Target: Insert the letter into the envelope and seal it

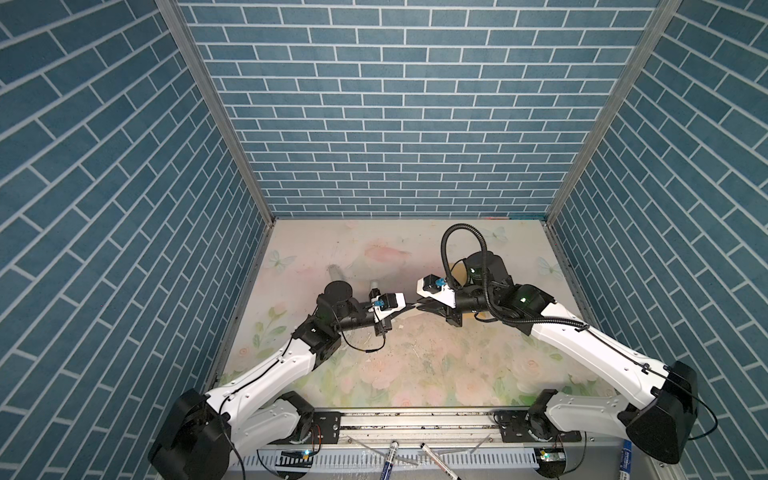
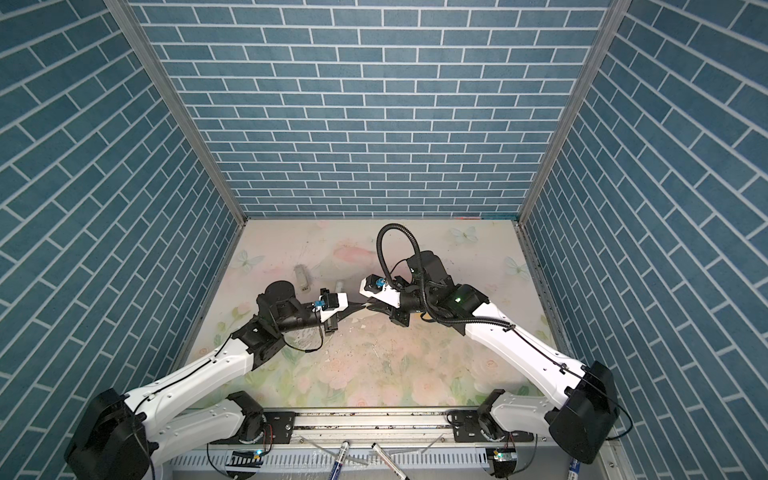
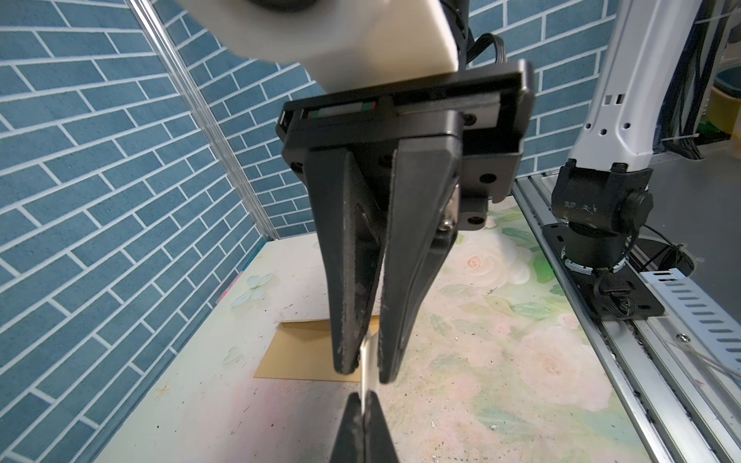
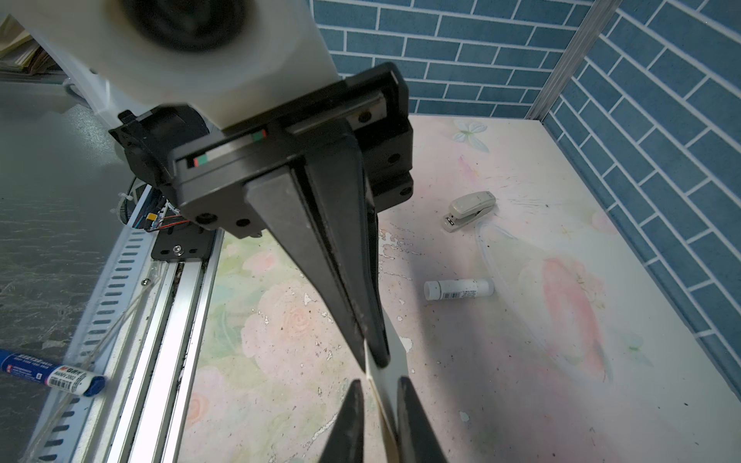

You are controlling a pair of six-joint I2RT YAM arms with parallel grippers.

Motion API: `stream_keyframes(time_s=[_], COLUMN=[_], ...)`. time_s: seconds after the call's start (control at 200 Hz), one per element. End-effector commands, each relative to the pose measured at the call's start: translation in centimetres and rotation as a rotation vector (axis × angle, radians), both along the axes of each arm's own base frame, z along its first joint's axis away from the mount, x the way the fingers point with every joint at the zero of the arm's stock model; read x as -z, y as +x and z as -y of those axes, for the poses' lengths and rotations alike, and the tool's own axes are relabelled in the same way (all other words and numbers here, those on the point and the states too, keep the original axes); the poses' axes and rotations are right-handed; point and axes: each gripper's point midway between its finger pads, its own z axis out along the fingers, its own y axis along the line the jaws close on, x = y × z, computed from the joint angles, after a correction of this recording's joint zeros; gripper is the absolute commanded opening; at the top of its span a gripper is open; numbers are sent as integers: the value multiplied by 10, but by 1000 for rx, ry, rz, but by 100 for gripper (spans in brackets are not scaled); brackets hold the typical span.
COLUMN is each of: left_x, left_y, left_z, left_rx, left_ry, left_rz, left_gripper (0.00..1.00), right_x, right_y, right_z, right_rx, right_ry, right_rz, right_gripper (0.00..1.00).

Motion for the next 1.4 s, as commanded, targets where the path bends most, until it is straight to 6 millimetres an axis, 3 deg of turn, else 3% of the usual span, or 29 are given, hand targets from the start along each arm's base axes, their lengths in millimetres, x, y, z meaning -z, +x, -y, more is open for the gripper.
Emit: stream_keyframes(time_s=[0.0,0.125,0.74,1.395], left_x=[-3,-2,15,30], left_y=[-3,-2,1,7], left_z=[3,4,6,2], left_rx=[22,22,19,-27], left_ry=[-6,-4,18,38], left_rz=[-3,-6,-56,-57], left_gripper=[0,0,0,5], right_x=[-28,-27,-31,-33], right_y=[-1,-1,1,2], right_z=[-8,-9,10,26], right_rx=[-42,-46,2,35], right_ry=[54,54,48,52], right_rz=[54,61,195,211], right_gripper=[11,0,0,0])
